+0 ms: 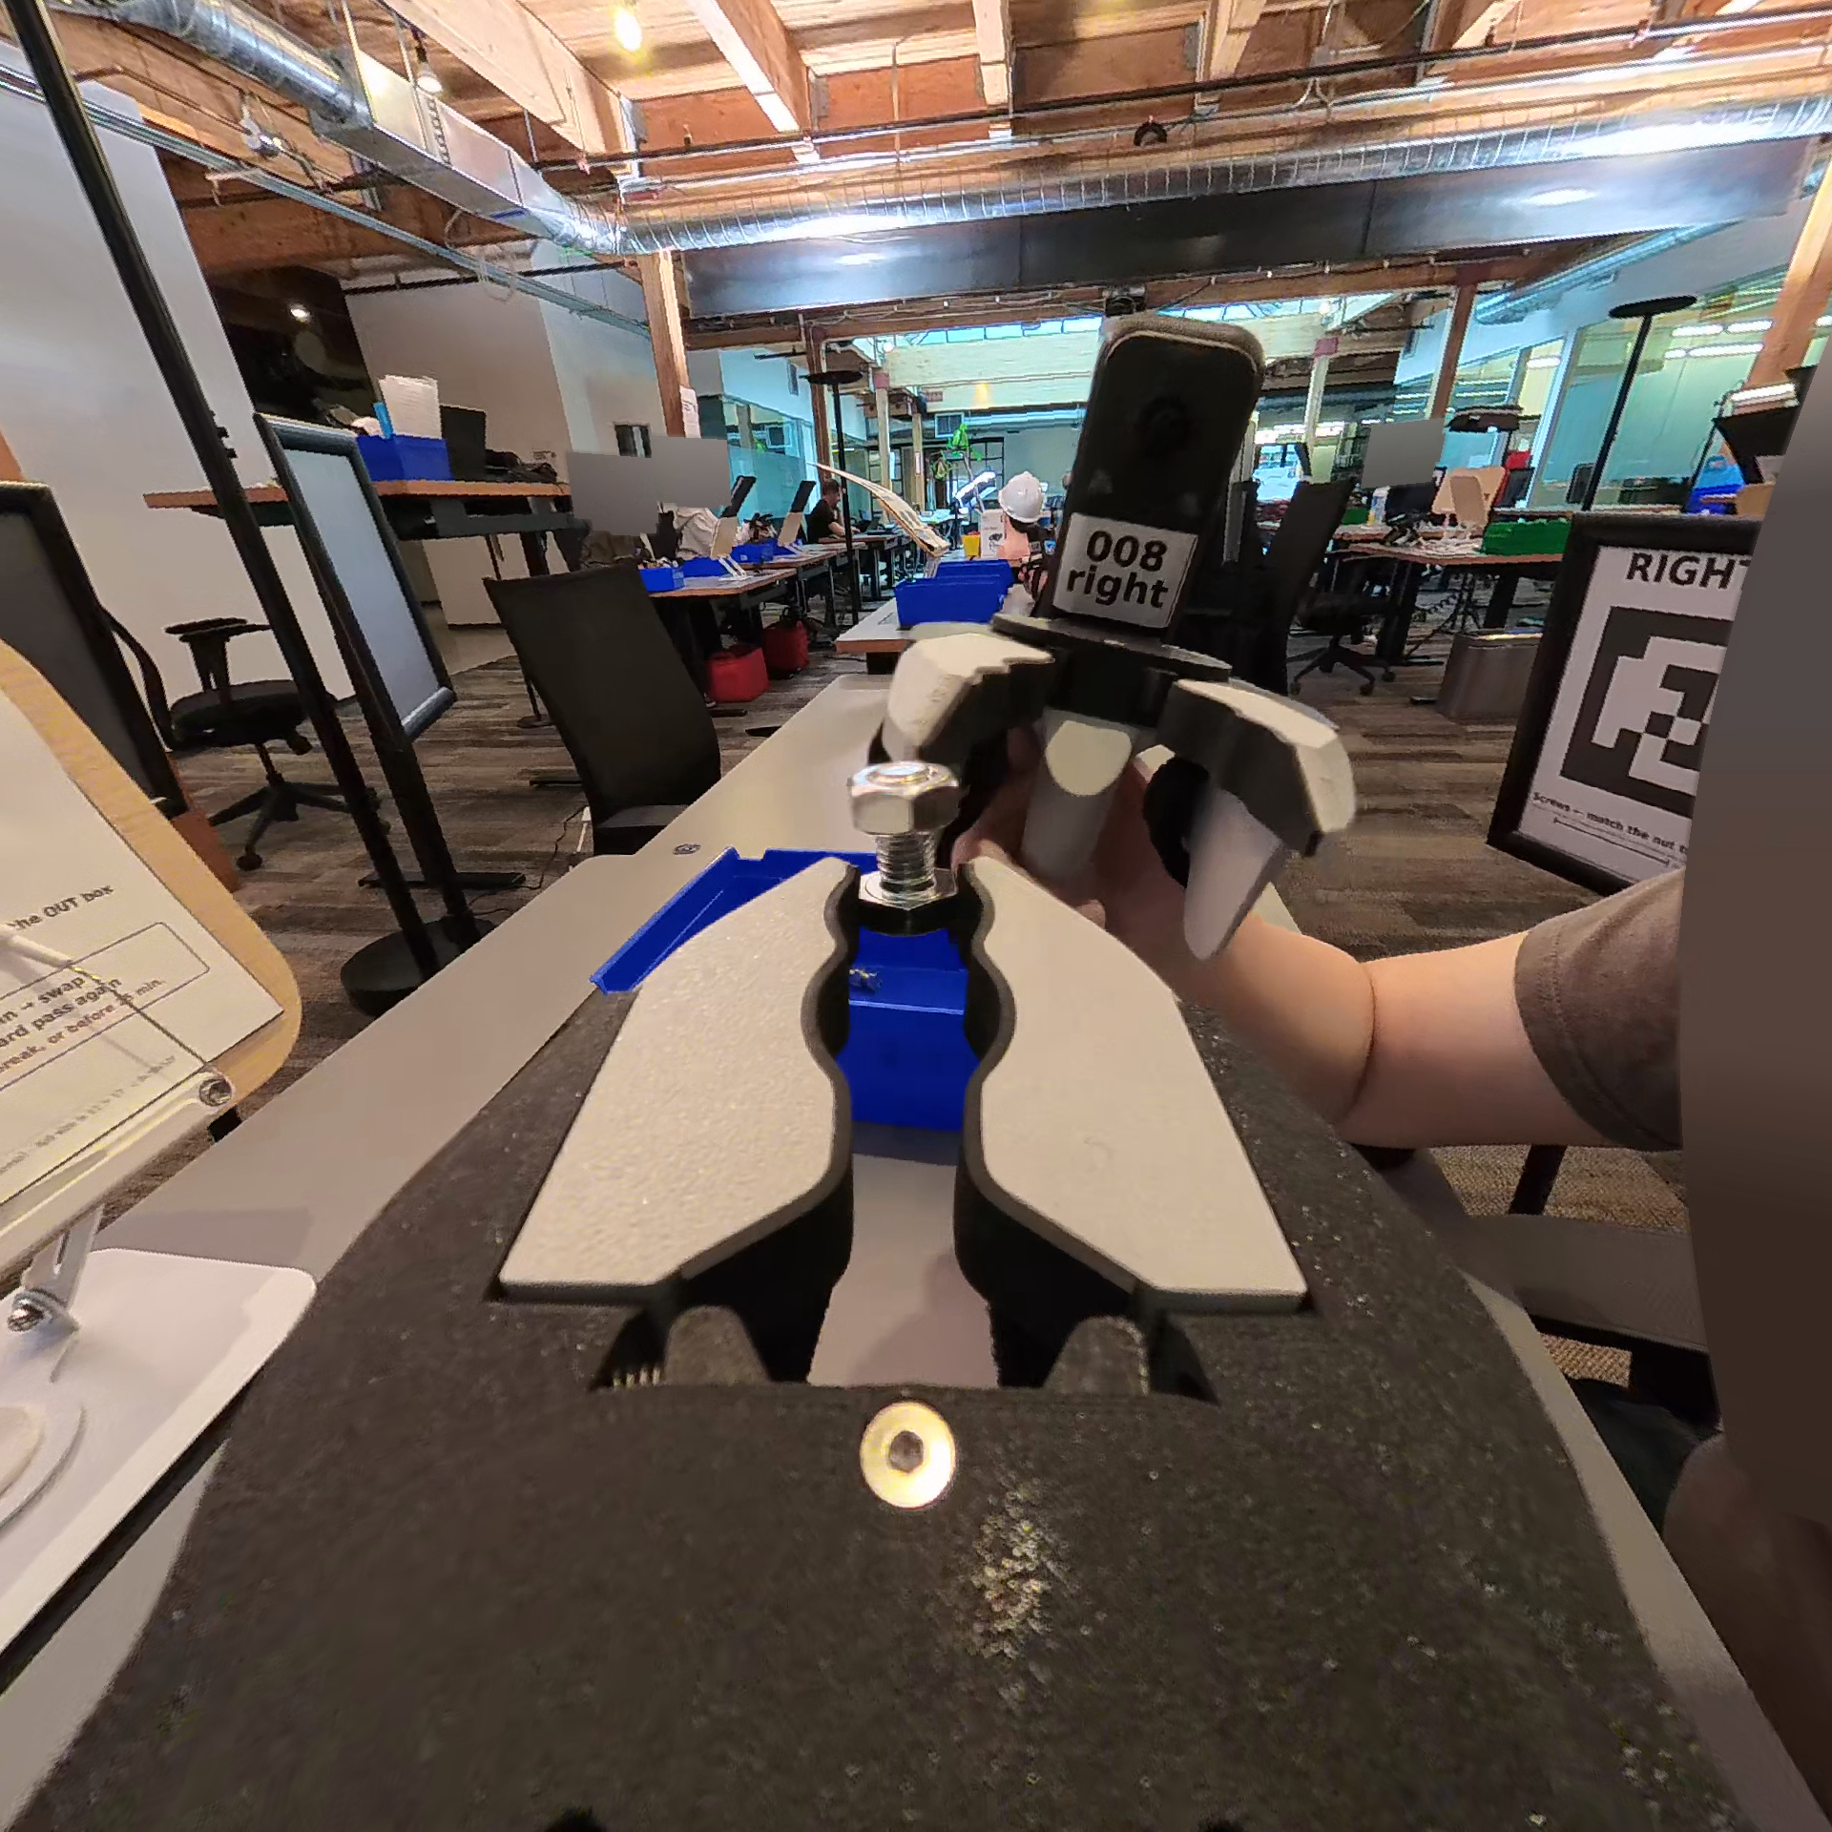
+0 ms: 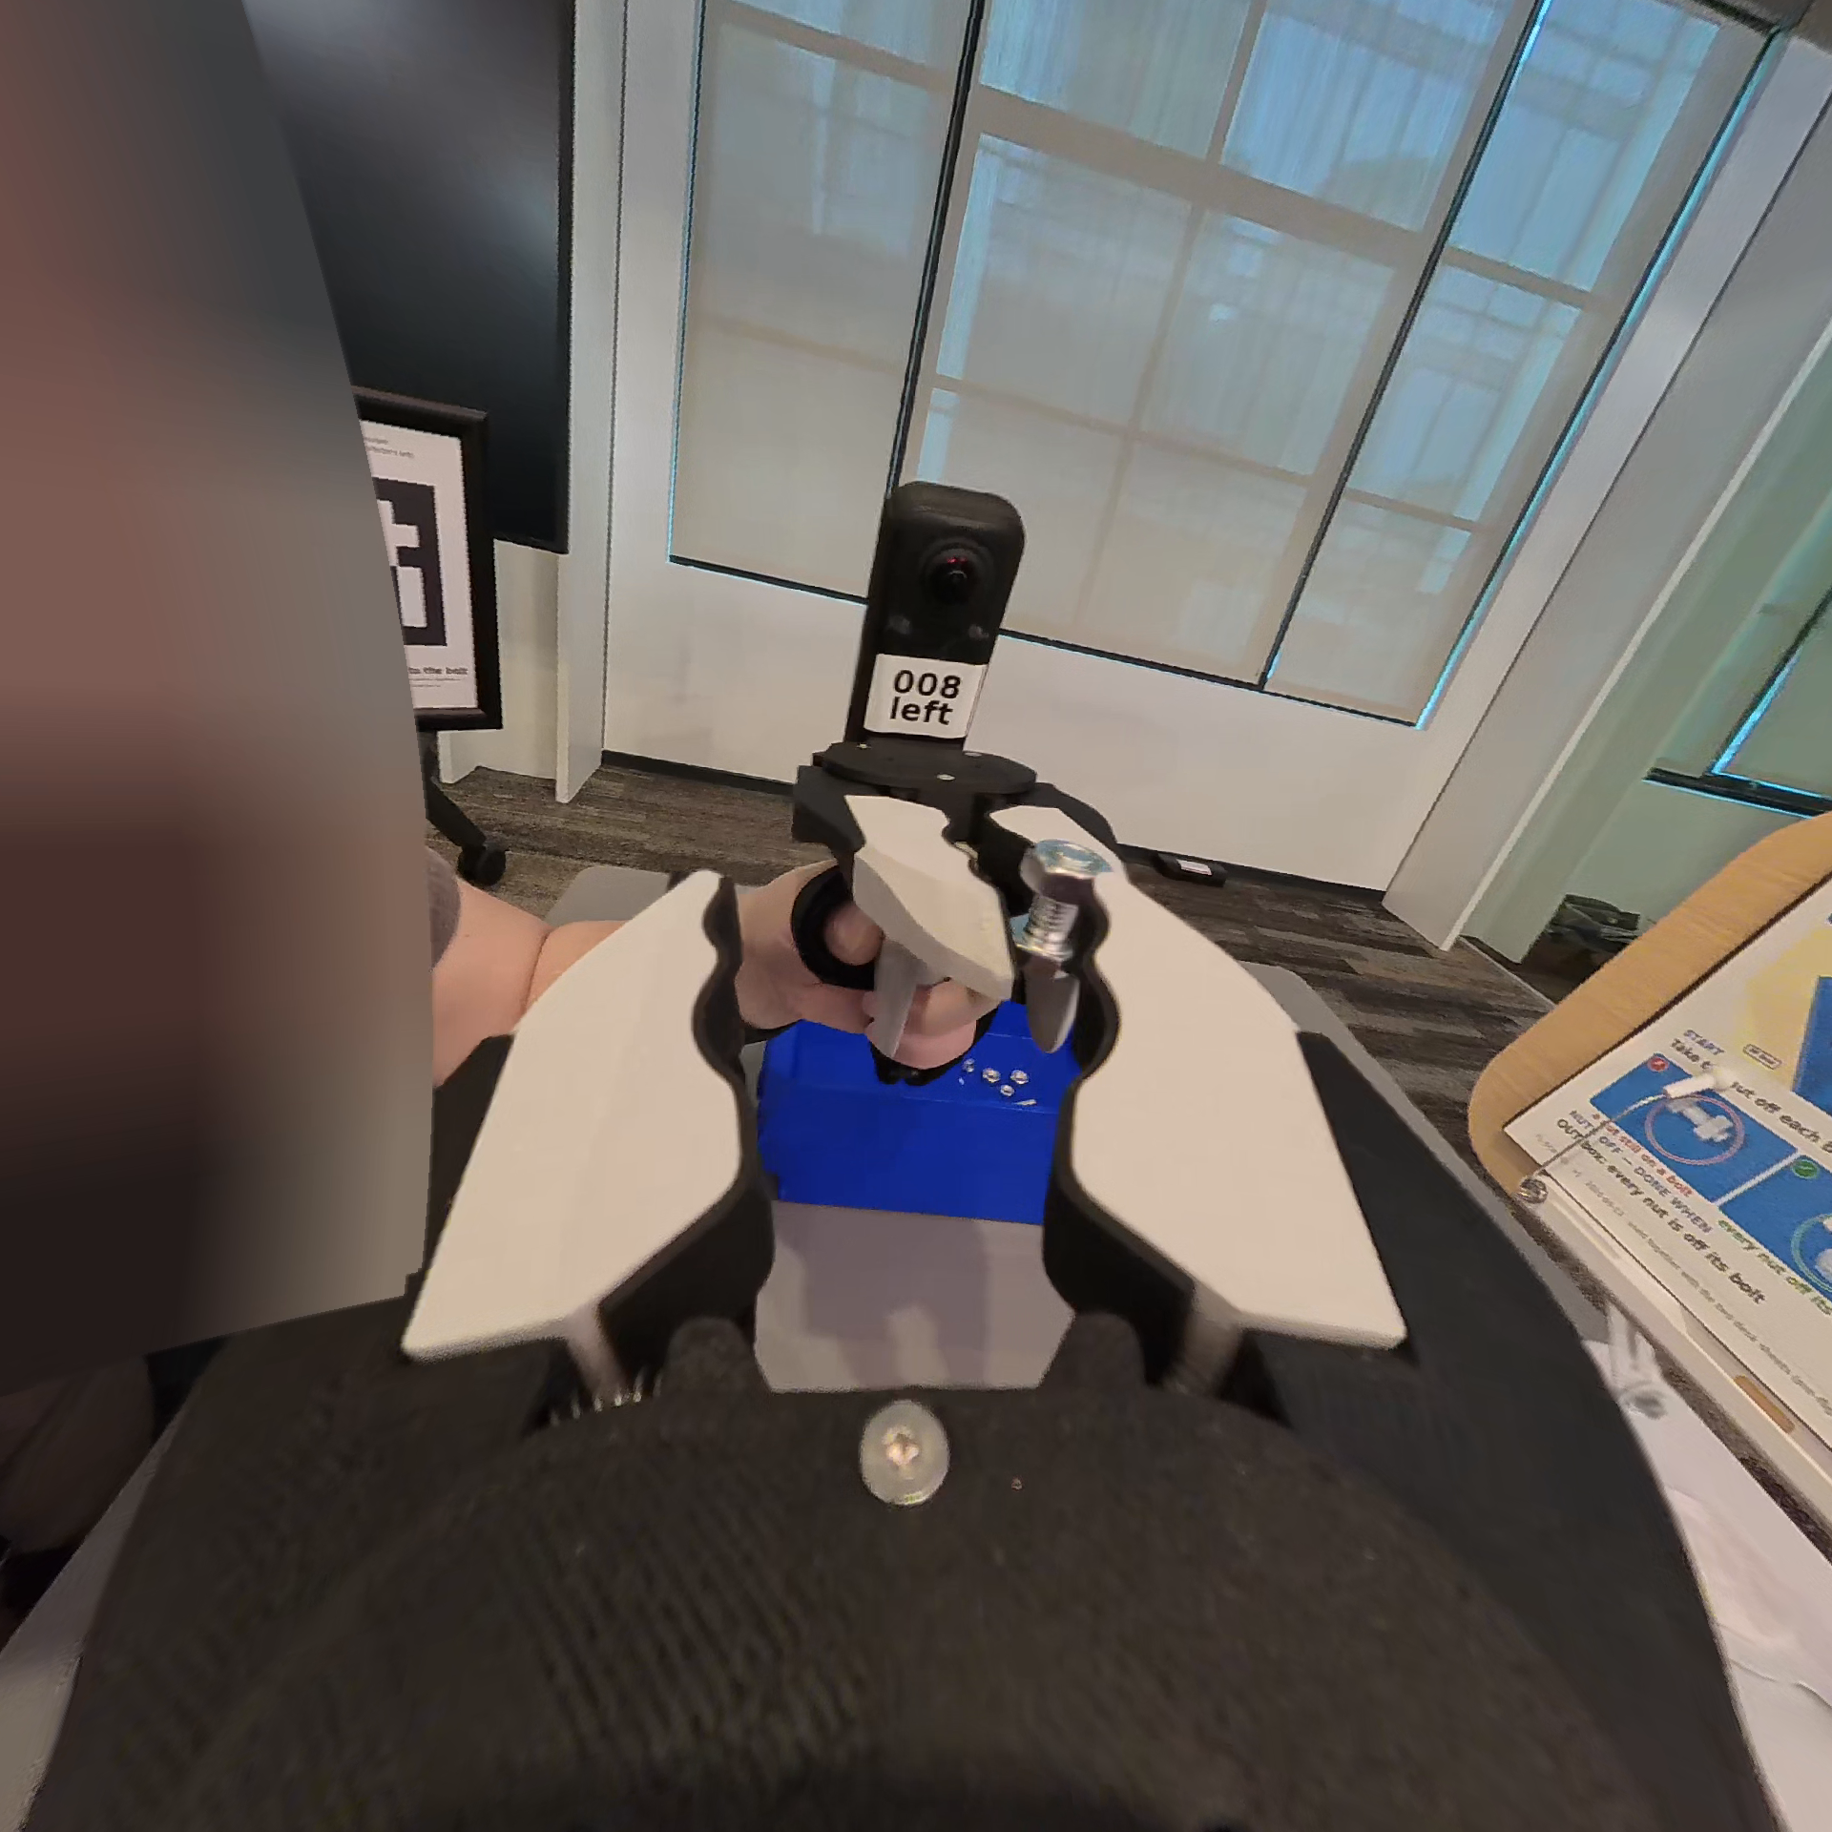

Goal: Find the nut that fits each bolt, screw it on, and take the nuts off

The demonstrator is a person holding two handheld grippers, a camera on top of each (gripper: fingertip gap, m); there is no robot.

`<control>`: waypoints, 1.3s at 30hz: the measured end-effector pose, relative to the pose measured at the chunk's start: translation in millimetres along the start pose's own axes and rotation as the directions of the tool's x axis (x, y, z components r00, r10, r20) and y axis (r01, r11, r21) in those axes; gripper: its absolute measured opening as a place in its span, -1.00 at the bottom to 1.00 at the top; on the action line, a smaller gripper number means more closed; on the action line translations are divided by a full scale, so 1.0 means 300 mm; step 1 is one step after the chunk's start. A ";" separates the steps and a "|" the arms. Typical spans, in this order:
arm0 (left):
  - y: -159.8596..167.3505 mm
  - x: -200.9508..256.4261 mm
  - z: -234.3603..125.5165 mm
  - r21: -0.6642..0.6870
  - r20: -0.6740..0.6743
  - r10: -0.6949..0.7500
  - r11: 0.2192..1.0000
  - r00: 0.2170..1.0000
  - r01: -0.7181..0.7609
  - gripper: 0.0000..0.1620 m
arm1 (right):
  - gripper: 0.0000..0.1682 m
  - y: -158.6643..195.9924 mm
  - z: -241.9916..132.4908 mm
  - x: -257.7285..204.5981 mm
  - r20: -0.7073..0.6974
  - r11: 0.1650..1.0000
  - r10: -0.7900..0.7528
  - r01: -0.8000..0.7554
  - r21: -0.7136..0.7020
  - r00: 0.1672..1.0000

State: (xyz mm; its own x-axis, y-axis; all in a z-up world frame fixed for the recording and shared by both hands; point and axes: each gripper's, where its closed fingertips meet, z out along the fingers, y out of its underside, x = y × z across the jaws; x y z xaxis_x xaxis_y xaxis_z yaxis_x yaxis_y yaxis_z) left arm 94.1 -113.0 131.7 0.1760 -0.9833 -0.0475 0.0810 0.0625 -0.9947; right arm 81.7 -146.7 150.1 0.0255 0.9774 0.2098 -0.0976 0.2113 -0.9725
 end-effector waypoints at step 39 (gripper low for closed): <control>0.037 0.042 0.041 -0.034 -0.048 0.010 0.999 0.999 -0.012 -0.78 | -0.18 0.042 0.039 0.006 0.004 0.999 0.040 -0.040 0.023 0.999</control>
State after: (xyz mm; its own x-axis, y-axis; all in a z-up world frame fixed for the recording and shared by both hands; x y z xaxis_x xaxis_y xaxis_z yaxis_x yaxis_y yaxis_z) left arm 109.2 -122.5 121.3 0.1298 -0.9896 -0.0617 0.0459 0.0682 -0.9966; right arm 68.8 -142.1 139.6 0.0172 0.9851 0.1713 -0.1212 0.1721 -0.9776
